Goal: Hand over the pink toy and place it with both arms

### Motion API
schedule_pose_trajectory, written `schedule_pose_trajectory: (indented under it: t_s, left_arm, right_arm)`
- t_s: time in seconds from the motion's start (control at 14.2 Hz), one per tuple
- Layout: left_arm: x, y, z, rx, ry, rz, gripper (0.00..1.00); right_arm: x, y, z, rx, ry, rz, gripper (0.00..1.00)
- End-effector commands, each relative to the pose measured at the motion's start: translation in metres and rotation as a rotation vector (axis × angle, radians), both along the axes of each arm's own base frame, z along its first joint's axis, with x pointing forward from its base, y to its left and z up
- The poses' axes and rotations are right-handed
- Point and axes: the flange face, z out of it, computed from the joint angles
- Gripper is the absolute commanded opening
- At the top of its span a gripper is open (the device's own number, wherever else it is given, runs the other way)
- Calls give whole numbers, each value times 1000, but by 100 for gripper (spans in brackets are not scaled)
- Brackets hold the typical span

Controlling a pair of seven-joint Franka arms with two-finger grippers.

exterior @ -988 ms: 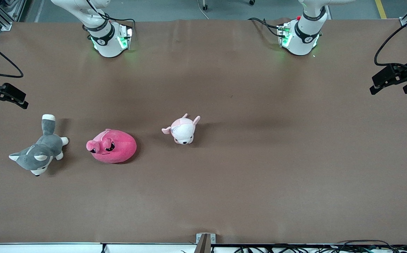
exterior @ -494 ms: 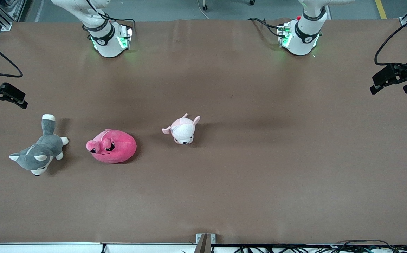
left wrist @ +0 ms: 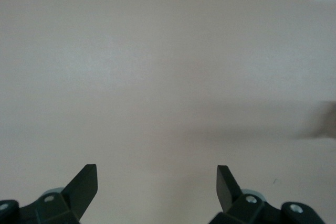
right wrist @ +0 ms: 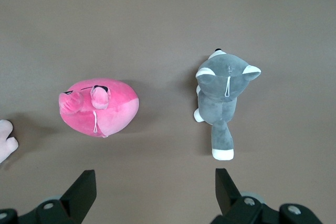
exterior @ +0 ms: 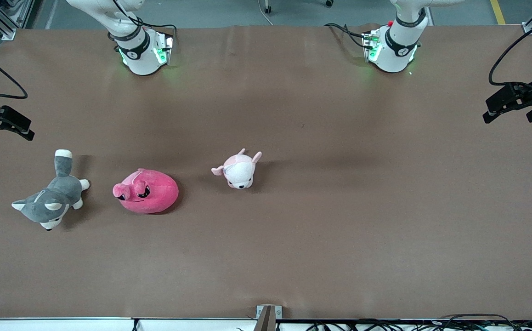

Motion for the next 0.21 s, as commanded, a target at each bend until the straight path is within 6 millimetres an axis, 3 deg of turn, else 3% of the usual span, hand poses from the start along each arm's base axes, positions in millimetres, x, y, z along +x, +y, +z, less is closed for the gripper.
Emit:
schedule_pose_trajectory:
  t_s: [0.0, 0.14]
  left_arm:
    - [-5, 0, 6, -15, -14, -11, 100]
    - [-6, 0, 6, -15, -12, -11, 100]
  right_arm:
    - [-7, -3, 7, -5, -6, -10, 100]
    - [-6, -1, 7, -6, -14, -7, 100]
